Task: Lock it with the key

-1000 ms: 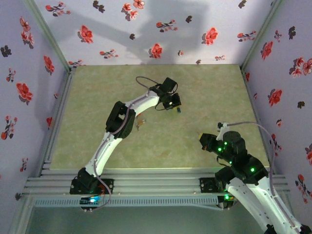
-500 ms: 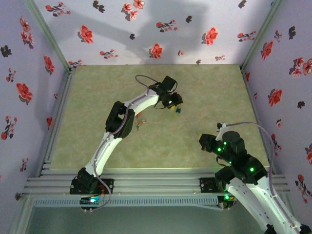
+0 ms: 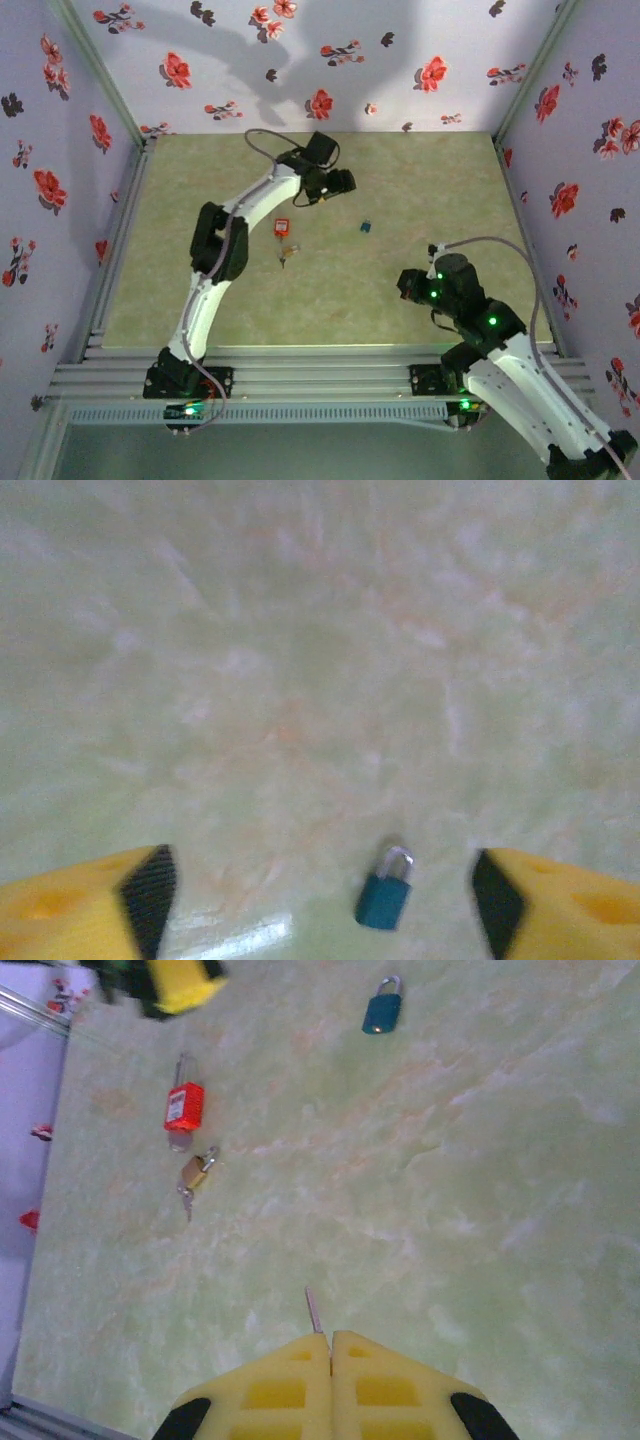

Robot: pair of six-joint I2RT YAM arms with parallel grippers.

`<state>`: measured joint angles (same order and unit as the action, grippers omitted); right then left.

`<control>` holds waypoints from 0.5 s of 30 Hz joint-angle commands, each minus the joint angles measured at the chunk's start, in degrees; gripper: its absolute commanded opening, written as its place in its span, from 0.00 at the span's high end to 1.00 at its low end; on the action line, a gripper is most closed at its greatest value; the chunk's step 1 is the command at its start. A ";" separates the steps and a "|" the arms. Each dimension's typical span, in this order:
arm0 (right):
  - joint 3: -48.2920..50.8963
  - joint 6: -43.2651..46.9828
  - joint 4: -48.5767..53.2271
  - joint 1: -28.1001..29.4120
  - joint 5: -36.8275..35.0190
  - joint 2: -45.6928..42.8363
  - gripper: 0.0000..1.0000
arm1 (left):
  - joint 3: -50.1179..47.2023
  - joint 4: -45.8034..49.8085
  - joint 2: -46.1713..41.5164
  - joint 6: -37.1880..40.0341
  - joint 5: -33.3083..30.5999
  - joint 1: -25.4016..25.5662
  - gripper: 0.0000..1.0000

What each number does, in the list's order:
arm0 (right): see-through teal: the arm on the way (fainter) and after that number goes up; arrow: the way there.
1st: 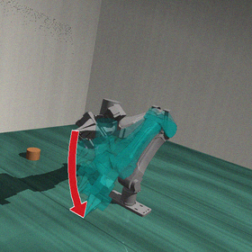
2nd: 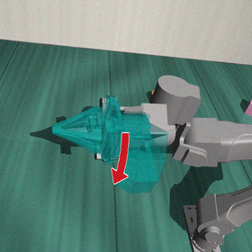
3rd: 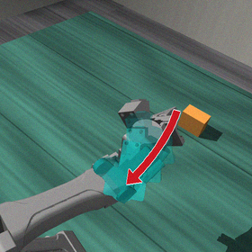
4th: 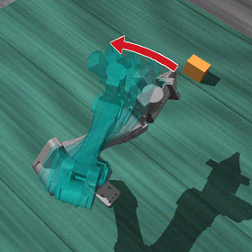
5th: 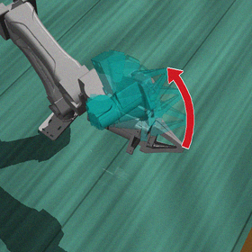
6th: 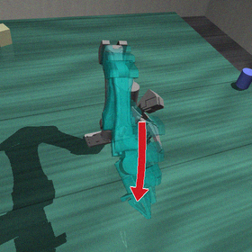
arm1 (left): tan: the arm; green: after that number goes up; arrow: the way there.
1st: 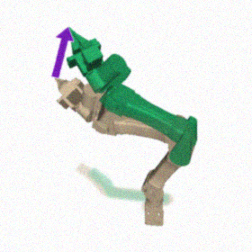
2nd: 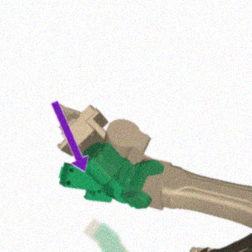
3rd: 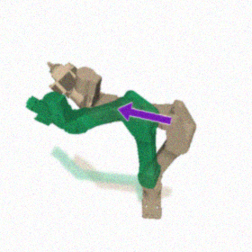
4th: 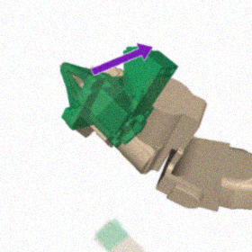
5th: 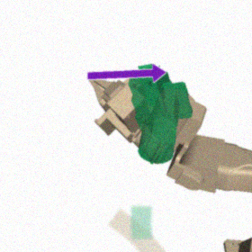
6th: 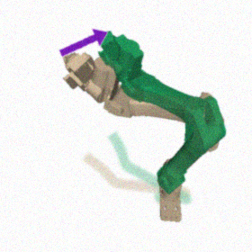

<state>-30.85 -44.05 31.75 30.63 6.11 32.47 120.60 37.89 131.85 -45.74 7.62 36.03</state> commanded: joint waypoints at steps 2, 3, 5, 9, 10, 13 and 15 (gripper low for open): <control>0.08 0.50 -6.88 -0.49 0.32 5.63 1.00 | -7.77 1.64 -14.82 5.44 -6.92 0.75 0.02; -0.29 0.99 -7.68 -0.62 -0.07 7.19 1.00 | -10.65 1.13 -17.71 5.96 -7.98 0.75 0.00; -0.98 1.72 -9.15 -0.98 -0.42 10.32 1.00 | -16.23 0.17 -23.53 6.56 -9.71 0.87 0.00; -2.50 2.47 -13.02 -2.41 1.41 18.09 1.00 | -30.25 -4.19 -35.44 7.10 -13.28 1.14 0.00; -2.83 2.69 -14.07 -2.78 1.89 19.86 1.00 | -33.18 -5.08 -37.88 7.33 -14.22 1.23 0.00; -4.62 3.40 -16.05 -4.24 2.90 25.19 1.00 | -43.32 -8.49 -45.74 7.77 -16.88 1.32 0.00; -6.59 3.84 -16.41 -5.42 3.91 28.45 1.00 | -50.57 -11.63 -51.21 7.80 -18.46 1.32 0.00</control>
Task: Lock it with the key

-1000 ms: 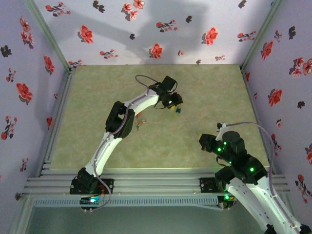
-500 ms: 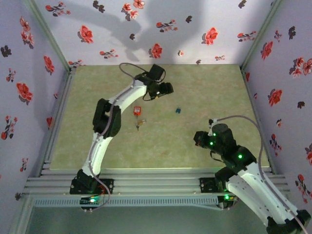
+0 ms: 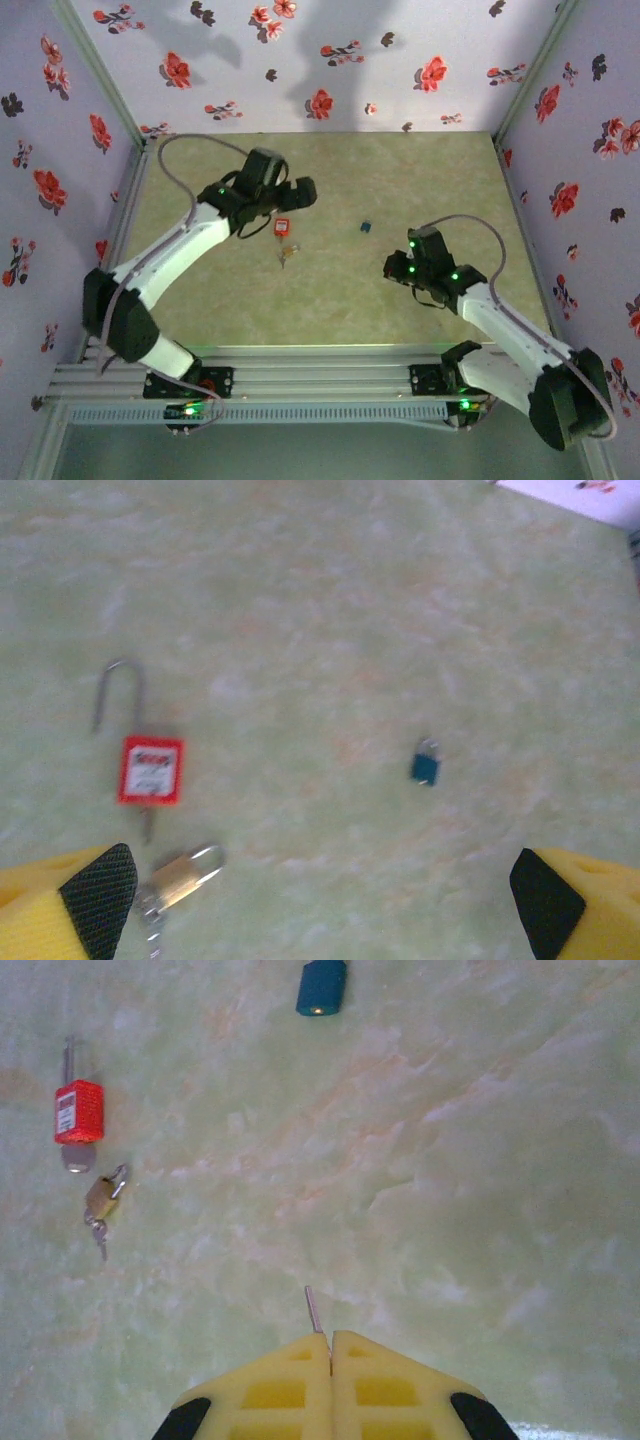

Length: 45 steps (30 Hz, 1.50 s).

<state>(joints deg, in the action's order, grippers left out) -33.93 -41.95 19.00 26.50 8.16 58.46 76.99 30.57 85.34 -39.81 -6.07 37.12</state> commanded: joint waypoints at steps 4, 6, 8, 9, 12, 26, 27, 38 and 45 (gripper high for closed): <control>-6.18 2.73 -5.11 -3.30 2.74 8.36 1.00 | -17.82 -7.93 -13.66 2.23 -7.54 0.23 0.00; -7.62 3.02 -5.87 -4.56 3.39 11.52 1.00 | -22.95 -9.77 -17.86 2.48 -8.52 0.06 0.00; -9.23 3.30 -6.43 -5.74 4.12 14.76 1.00 | -27.03 -11.18 -21.38 2.57 -9.71 -0.11 0.00; -10.26 3.46 -6.52 -6.36 4.54 16.68 1.00 | -28.77 -12.08 -23.12 2.68 -10.13 -0.27 0.00; -13.63 4.28 -6.53 -7.98 5.51 22.04 1.00 | -33.37 -13.68 -27.55 3.46 -11.30 -0.89 0.00; -25.32 4.91 -6.17 -10.31 8.45 39.17 1.00 | -43.05 -17.55 -34.83 3.21 -17.35 -1.96 0.00; -25.83 4.89 -6.17 -10.33 8.51 40.12 1.00 | -43.51 -17.89 -35.18 3.09 -17.62 -2.02 0.00; -28.05 4.97 -6.80 -11.52 7.39 44.96 1.00 | -44.75 -18.52 -35.88 2.93 -17.91 -2.30 0.00; -29.82 5.14 -7.46 -12.18 8.82 47.58 1.00 | -45.07 -18.83 -35.70 3.01 -17.85 -2.31 0.00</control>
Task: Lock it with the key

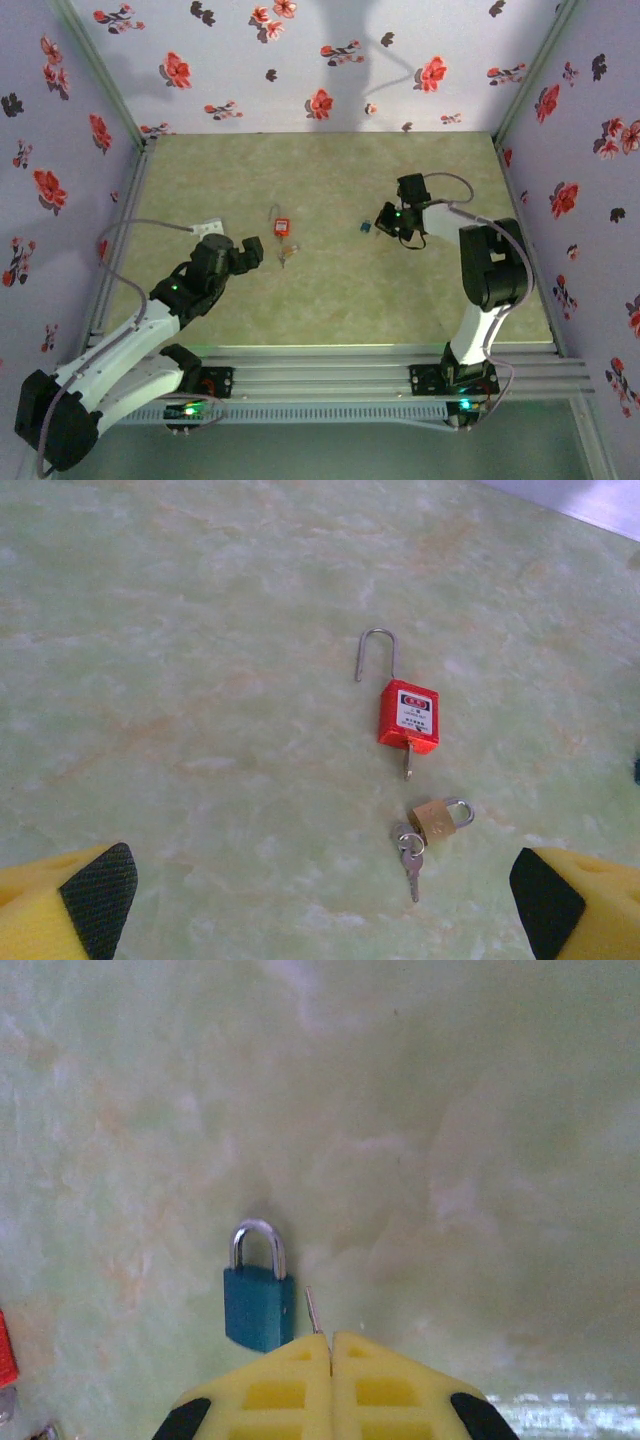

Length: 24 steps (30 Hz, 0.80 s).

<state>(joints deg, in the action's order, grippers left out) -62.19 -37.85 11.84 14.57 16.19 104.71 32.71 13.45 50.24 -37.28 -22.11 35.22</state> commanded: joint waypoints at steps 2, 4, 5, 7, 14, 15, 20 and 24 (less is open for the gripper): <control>-1.91 1.26 -0.58 -0.23 1.17 1.78 1.00 | -0.74 -1.85 -0.59 0.51 -1.86 -0.42 0.00; -2.46 1.45 -0.51 -0.24 1.66 2.27 1.00 | -0.88 -1.92 -0.60 0.54 -1.85 -0.38 0.00; -2.76 1.52 -0.22 -0.23 1.53 2.36 1.00 | -0.85 -1.94 -0.59 0.50 -1.80 -0.37 0.00; -2.97 1.64 0.01 -0.29 0.87 2.37 1.00 | -0.89 -1.98 -0.62 0.46 -1.81 -0.40 0.00; -5.33 2.54 2.28 -0.22 0.61 3.45 1.00 | -1.03 -2.03 -0.67 0.49 -1.83 -0.42 0.00; -5.78 2.69 2.93 -0.29 0.68 3.71 1.00 | -0.98 -2.03 -0.67 0.46 -1.85 -0.42 0.00; -7.28 3.00 4.39 -0.29 0.73 4.91 1.00 | -1.04 -1.94 -0.78 0.54 -1.82 -0.34 0.00; -7.90 3.21 5.30 -0.27 0.90 5.61 0.99 | -0.98 -1.90 -0.88 0.68 -1.88 -0.41 0.00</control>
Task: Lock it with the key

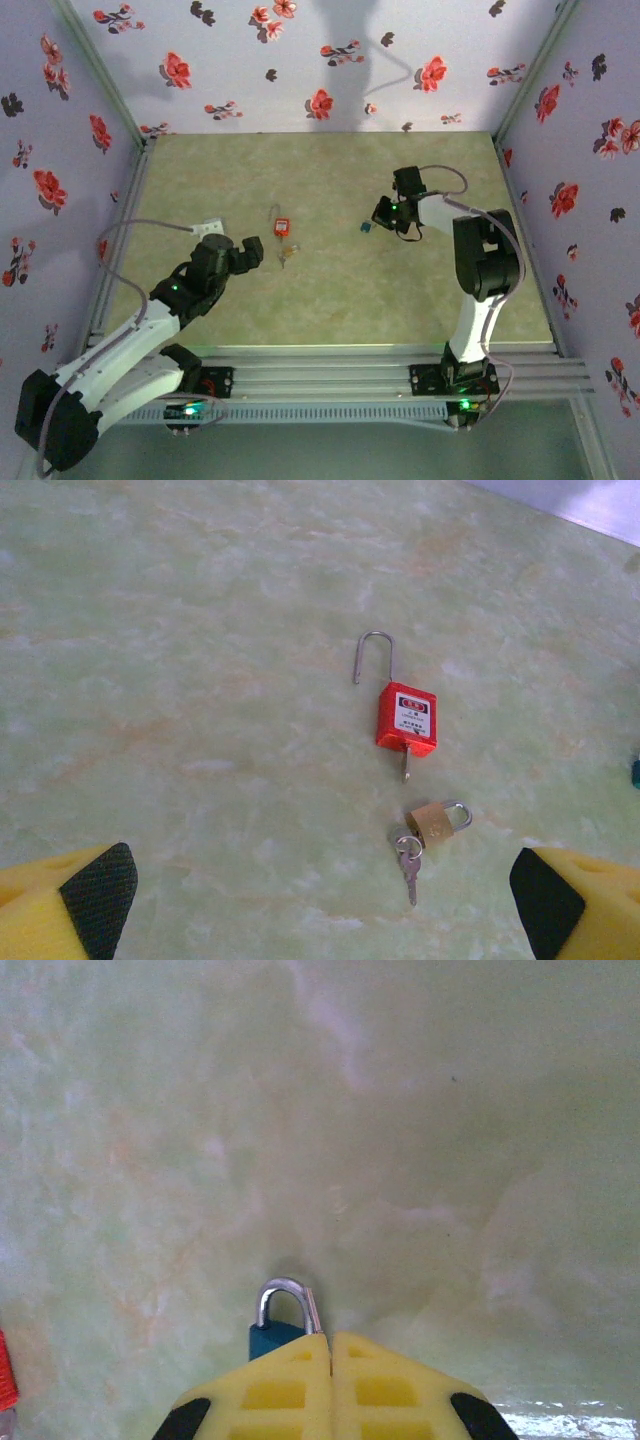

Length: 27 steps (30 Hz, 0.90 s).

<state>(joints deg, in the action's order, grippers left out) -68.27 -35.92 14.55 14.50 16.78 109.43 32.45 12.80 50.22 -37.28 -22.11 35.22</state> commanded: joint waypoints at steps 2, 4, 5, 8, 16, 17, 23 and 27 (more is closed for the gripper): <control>-2.21 1.54 3.10 -0.18 0.41 1.36 0.98 | -0.82 -1.20 -1.03 0.54 -1.88 -0.42 0.00; -2.42 1.69 3.34 -0.18 0.36 1.58 0.98 | -0.77 -1.20 -1.06 0.63 -1.93 -0.44 0.00; -2.47 1.74 3.43 -0.18 0.34 1.60 0.98 | -0.81 -1.20 -1.09 0.63 -1.86 -0.35 0.00; -2.66 1.91 3.75 -0.23 0.08 1.71 0.95 | -0.88 -1.20 -1.09 0.56 -1.89 -0.43 0.00; -3.80 2.89 5.55 -0.10 -0.68 2.19 0.85 | -0.93 -1.25 -1.17 0.64 -1.95 -0.50 0.00; -3.95 3.03 5.77 -0.17 -0.78 2.15 0.84 | -0.95 -1.20 -1.17 0.63 -2.00 -0.49 0.00; -5.09 3.91 8.09 -0.04 -2.16 1.39 0.77 | -0.91 -1.06 -1.65 0.65 -2.11 -0.52 0.00; -5.60 4.26 10.10 1.55 -3.57 -0.99 0.66 | -1.09 -0.93 -2.15 0.63 -2.28 -0.51 0.00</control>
<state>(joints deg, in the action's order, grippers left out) -72.23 -32.71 21.45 14.90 15.31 110.37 31.90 12.62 49.25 -37.28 -22.24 35.22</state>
